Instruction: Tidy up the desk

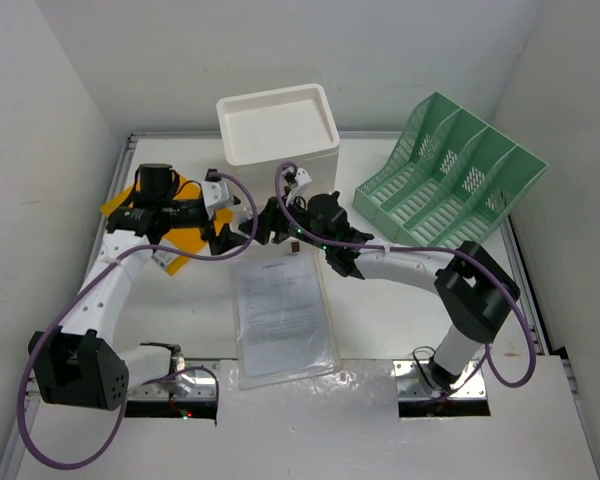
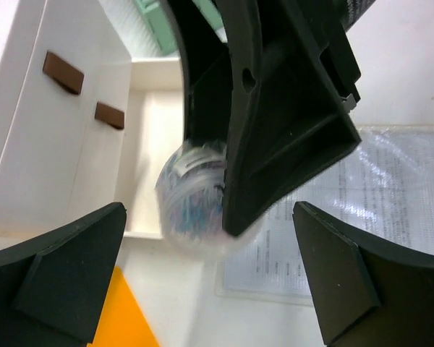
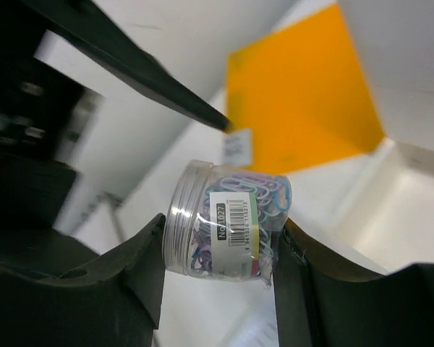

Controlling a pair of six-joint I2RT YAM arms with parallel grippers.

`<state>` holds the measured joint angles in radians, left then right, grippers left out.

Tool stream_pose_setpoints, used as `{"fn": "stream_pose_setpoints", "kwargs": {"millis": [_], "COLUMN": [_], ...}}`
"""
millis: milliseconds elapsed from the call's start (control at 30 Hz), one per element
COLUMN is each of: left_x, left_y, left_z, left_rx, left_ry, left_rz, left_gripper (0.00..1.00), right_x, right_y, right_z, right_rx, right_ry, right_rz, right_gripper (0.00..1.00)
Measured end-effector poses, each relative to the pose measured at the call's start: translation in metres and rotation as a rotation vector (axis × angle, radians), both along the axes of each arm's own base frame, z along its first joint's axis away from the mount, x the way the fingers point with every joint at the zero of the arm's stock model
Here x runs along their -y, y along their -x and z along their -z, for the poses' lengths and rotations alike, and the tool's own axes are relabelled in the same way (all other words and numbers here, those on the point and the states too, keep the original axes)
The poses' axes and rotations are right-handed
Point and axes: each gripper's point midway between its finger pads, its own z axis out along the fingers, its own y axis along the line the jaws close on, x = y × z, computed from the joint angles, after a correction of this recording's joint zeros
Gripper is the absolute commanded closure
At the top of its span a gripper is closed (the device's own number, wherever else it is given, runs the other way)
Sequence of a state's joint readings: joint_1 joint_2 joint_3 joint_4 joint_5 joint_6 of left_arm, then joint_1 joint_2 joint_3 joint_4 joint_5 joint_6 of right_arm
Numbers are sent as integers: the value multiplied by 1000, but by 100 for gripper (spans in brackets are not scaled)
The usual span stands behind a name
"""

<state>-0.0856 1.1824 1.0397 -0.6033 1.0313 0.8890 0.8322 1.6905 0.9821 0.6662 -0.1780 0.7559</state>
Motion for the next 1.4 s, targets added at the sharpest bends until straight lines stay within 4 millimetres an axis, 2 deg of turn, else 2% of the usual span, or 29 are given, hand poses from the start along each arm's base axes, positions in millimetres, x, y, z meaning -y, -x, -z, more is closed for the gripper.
{"fn": "stream_pose_setpoints", "kwargs": {"millis": [100,200,300,367,433,467,567,633,800,900,967,1000,1067,1100,1200,1300,1400], "left_x": [-4,-14,-28,-40,-49,-53,-65,-71,-80,-79,-78,-77,-75,-74,-72,-69,-68], "left_y": [-4,-13,-32,-47,-56,-60,-69,-74,-93,-118,-140,-152,-176,-187,-217,-243,-258], "left_z": [4,3,-9,-18,-22,-23,-22,-22,-29,-46,-61,-70,-84,-89,-86,-68,-40], "left_rx": [-5,-21,-15,1,8,10,3,0,-3,-8,-8,-7,-11,-15,-57,-115,-186], "left_ry": [-27,-66,-102,-119,-127,-132,-143,-147,-129,-85,-42,-16,33,56,97,116,110], "left_rz": [-34,-115,-252,-360,-434,-473,-562,-618,-707,-756,-787,-802,-833,-846,-887,-917,-940], "left_gripper": [0,0,0,0,0,0,1,0,0,0,0,0,1,0,0,0,0], "right_x": [17,51,86,104,108,108,105,107,109,110,113,114,123,128,138,145,142], "right_y": [-12,-30,-46,-56,-66,-71,-81,-85,-94,-94,-86,-80,-63,-55,-37,-23,-21], "right_z": [27,52,72,85,95,101,116,121,109,94,84,78,77,80,110,147,170], "right_rx": [5,21,54,75,89,95,102,101,125,141,145,151,143,134,82,30,-1], "right_ry": [145,333,502,608,679,715,782,810,829,812,780,741,694,665,643,667,671], "right_rz": [97,255,402,464,488,493,497,501,514,510,495,486,473,473,460,434,417], "right_gripper": [100,100,100,93,78,53,14,1,1,6,16,31,41,45,37,36,37]}}
